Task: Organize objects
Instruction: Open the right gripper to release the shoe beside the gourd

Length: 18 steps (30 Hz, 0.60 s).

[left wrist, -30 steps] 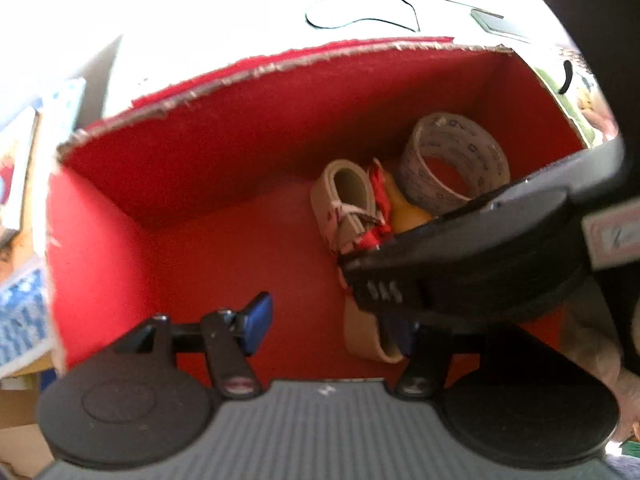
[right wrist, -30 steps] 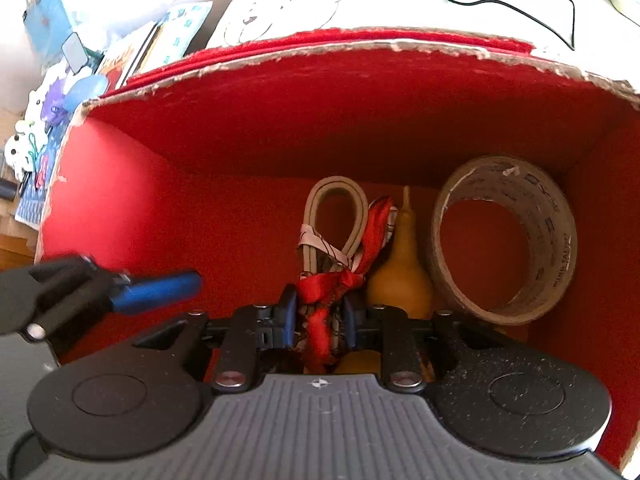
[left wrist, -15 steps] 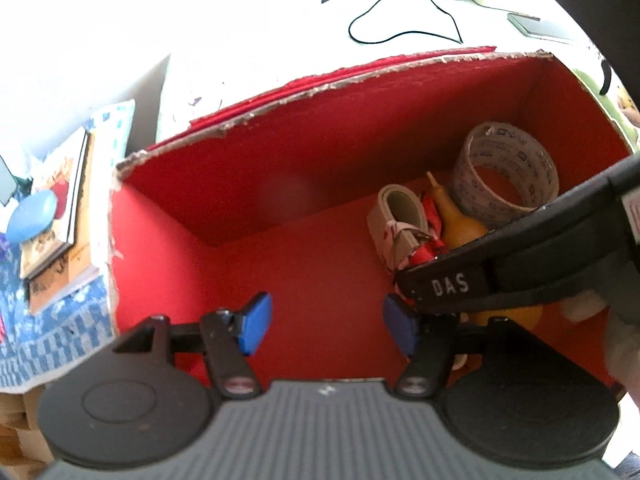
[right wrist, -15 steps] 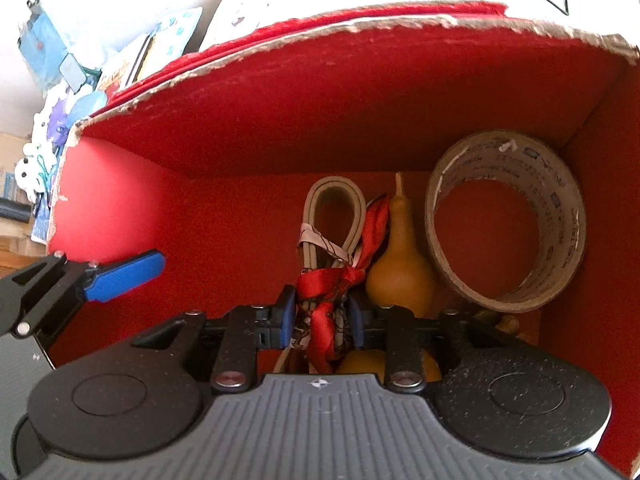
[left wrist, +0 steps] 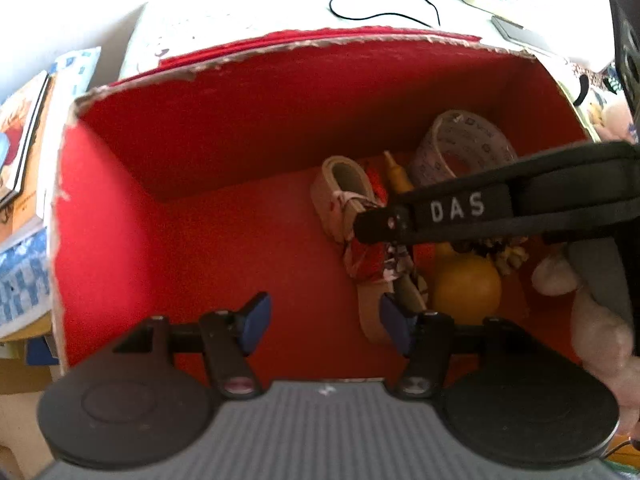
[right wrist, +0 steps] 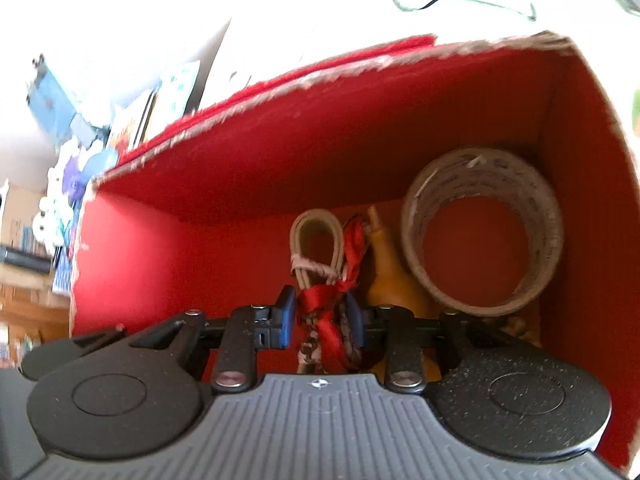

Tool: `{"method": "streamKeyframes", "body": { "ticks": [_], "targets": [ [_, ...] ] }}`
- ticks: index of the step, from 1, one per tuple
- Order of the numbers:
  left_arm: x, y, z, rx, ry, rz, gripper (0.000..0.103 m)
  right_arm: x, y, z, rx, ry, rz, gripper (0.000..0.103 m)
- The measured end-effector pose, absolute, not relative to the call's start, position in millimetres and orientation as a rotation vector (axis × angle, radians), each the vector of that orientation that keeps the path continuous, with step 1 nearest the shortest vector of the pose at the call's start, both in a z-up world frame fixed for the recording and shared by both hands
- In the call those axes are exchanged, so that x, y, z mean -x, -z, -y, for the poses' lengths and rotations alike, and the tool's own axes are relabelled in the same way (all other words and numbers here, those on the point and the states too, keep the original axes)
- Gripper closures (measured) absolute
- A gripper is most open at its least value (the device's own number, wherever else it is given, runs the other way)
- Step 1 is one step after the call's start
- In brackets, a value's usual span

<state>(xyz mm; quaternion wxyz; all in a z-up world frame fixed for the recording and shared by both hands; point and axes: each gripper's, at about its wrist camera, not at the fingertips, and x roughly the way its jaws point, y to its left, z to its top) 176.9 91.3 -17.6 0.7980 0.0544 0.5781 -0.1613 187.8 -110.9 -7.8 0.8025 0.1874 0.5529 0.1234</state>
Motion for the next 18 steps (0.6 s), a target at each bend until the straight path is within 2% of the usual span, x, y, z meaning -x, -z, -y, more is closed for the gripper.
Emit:
{"method": "streamKeyframes", "body": {
  "ticks": [18],
  "targets": [
    [-161.9,9.8,-72.1,-0.247,0.25,-1.148,0.035,-181.0,-10.7,111.6,-0.36,-0.207,-1.023,0.072]
  ]
}}
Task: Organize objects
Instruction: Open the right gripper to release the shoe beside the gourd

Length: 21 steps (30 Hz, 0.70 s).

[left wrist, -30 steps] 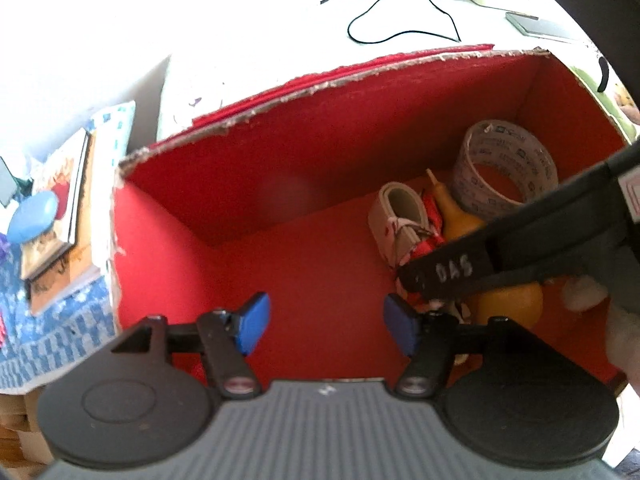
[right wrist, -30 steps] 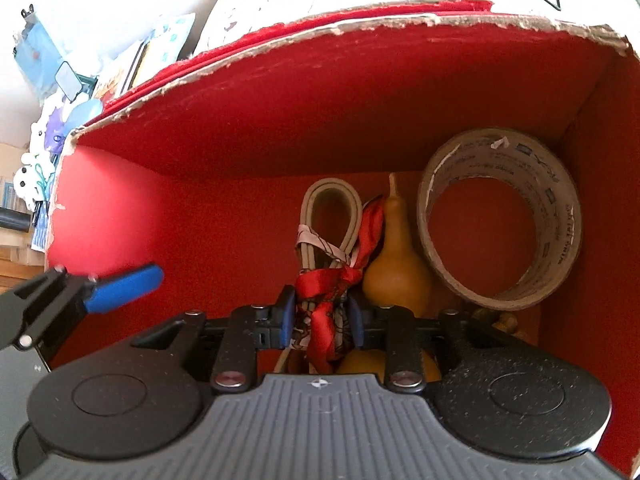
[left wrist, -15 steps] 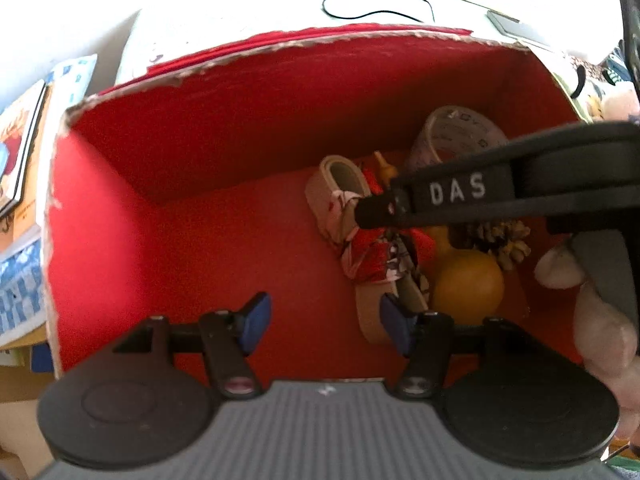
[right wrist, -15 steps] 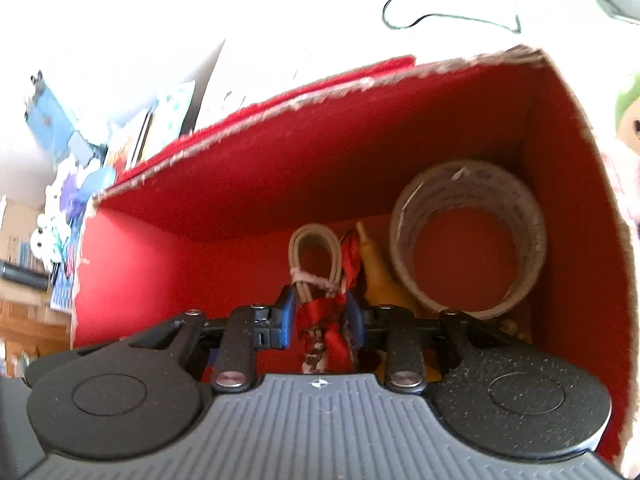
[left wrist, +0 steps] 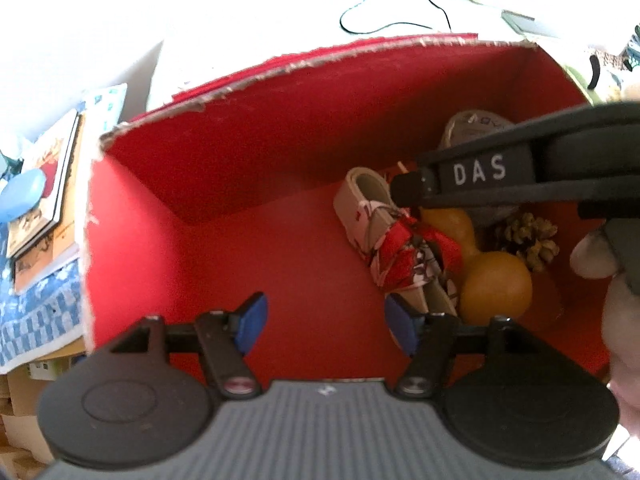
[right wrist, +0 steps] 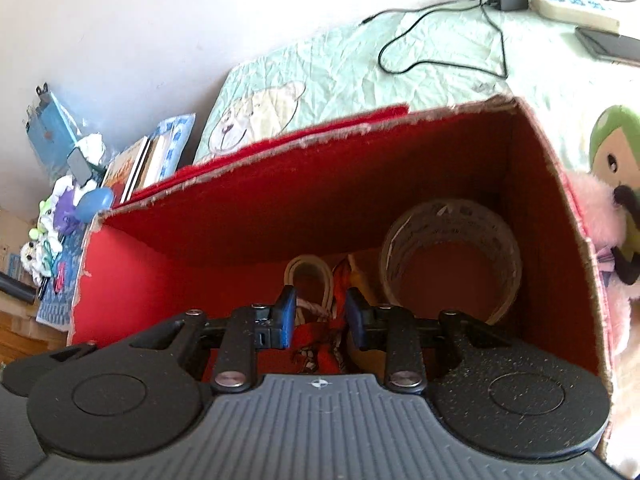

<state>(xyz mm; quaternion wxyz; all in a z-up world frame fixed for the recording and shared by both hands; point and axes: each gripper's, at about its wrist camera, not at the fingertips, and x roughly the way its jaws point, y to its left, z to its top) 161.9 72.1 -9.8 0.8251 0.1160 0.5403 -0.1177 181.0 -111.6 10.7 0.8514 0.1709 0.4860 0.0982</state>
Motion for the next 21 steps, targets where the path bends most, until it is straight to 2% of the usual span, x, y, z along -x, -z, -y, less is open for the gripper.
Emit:
{"method": "streamKeyframes", "body": {
  "ticks": [10,21],
  "targets": [
    [-150.1,-4.4,-74.4,-0.251,0.167,-1.102,0.035,-171.6,-14.9,70.6,-0.266,-0.182,-0.954,0.072],
    [-138.0,-16.1,-79.6,-0.269,0.107,-1.062,0.035,-146.1,-23.4,75.2,-0.191,-0.16,-0.901,0.072]
  ]
}}
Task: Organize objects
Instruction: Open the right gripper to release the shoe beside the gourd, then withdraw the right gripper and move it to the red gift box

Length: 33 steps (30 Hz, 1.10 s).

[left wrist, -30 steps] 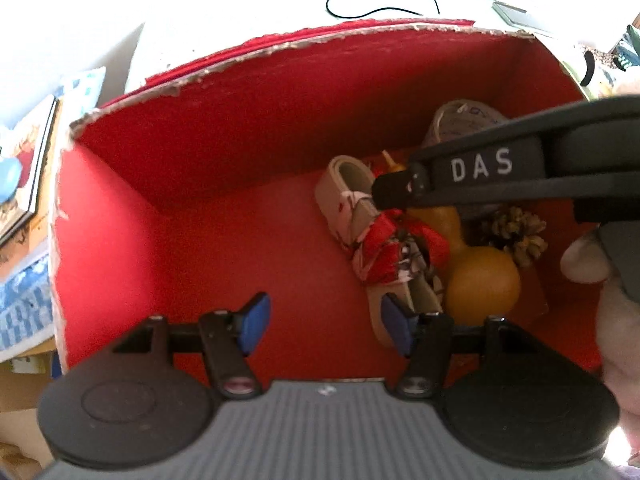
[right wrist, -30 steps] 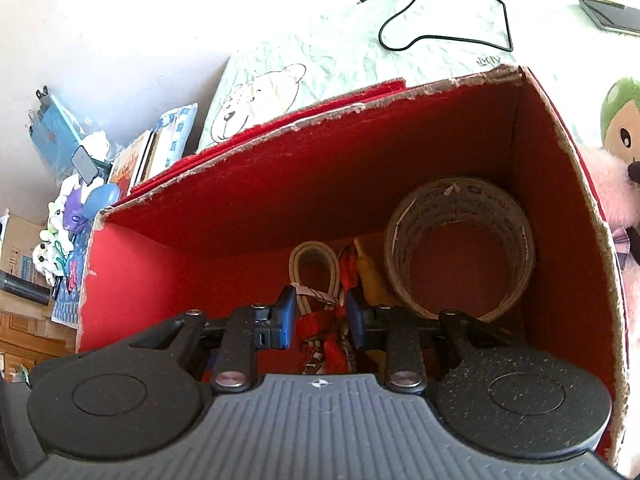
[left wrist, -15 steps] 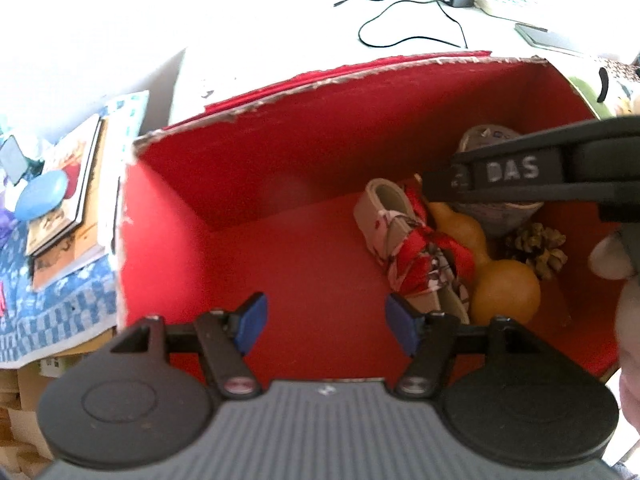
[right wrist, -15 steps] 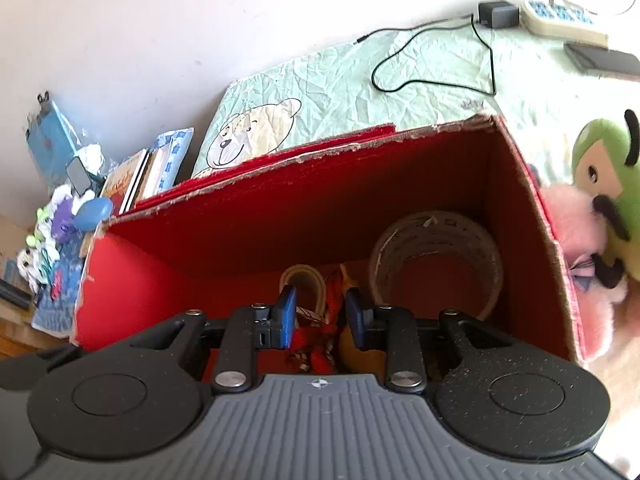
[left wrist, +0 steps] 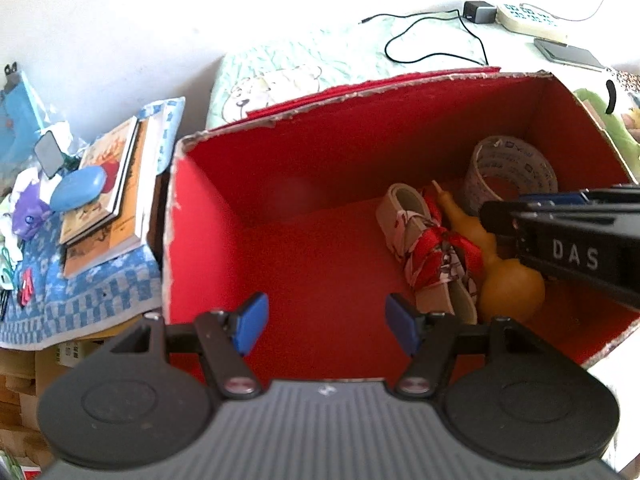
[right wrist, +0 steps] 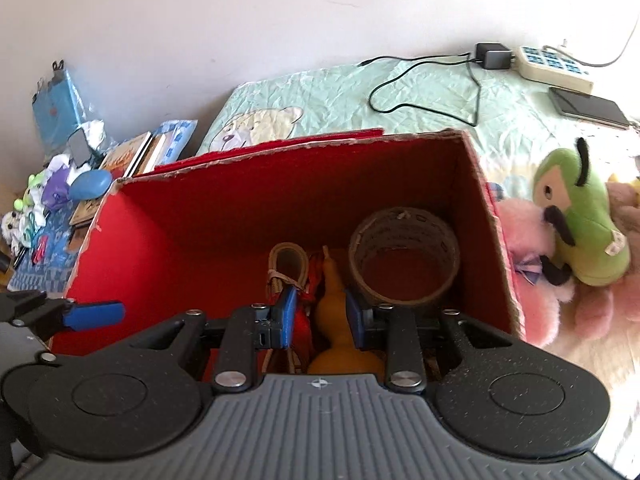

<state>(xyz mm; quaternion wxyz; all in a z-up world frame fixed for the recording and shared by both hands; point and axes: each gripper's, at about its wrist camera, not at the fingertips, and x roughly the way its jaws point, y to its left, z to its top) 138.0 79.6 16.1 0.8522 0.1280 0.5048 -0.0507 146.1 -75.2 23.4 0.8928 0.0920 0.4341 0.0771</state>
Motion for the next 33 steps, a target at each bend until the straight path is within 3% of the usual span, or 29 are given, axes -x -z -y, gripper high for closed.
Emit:
{"method": "streamKeyframes", "body": {
  "ticks": [6,33],
  "targets": [
    [-129.3,-24.5,-85.5,-0.251,0.066,-1.048,0.035,-130.7,-35.6,78.2,-0.157,-0.154,-0.828,0.066],
    [-63.2,-67.5,-86.0,-0.153,-0.075,-0.992,0.029,-61.7,-71.0,89.1,-0.222,-0.366,-0.794,0.066]
  ]
}}
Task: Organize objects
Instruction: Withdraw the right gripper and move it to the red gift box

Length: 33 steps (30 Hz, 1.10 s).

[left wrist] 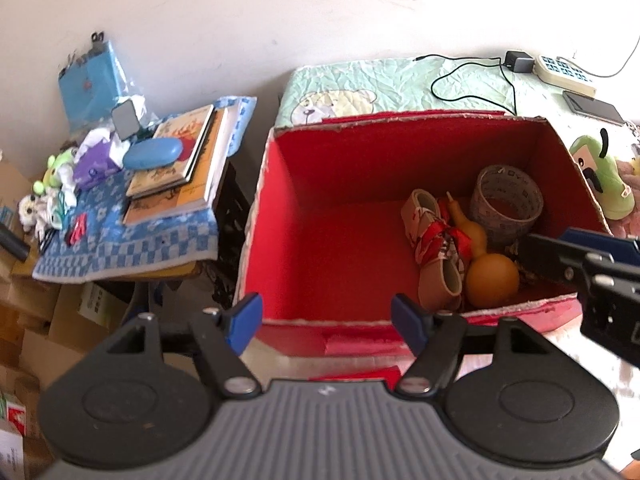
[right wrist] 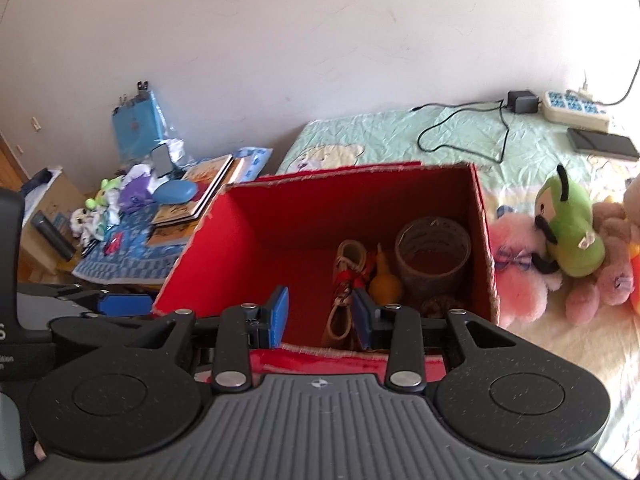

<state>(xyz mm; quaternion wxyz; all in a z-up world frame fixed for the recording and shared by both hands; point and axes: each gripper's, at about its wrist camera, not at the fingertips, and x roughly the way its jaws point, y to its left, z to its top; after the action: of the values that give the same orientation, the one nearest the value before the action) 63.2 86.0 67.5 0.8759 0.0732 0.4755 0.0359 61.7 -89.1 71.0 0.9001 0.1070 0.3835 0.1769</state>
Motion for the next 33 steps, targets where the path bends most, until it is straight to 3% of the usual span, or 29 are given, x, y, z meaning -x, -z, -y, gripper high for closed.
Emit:
{"method": "streamKeyframes", "body": {
  "ticks": [26,33],
  "targets": [
    [-23.0,-24.0,-92.5,-0.097,-0.171,-1.135,0.029,-48.0,-26.6,81.3,-0.269,-0.464,-0.996,0.066],
    [-21.9,-11.1,-94.4,-0.105,-0.149,-1.159,0.021,-50.2,-14.8,82.3,-0.289,-0.472,-1.041,0.066]
  ]
}}
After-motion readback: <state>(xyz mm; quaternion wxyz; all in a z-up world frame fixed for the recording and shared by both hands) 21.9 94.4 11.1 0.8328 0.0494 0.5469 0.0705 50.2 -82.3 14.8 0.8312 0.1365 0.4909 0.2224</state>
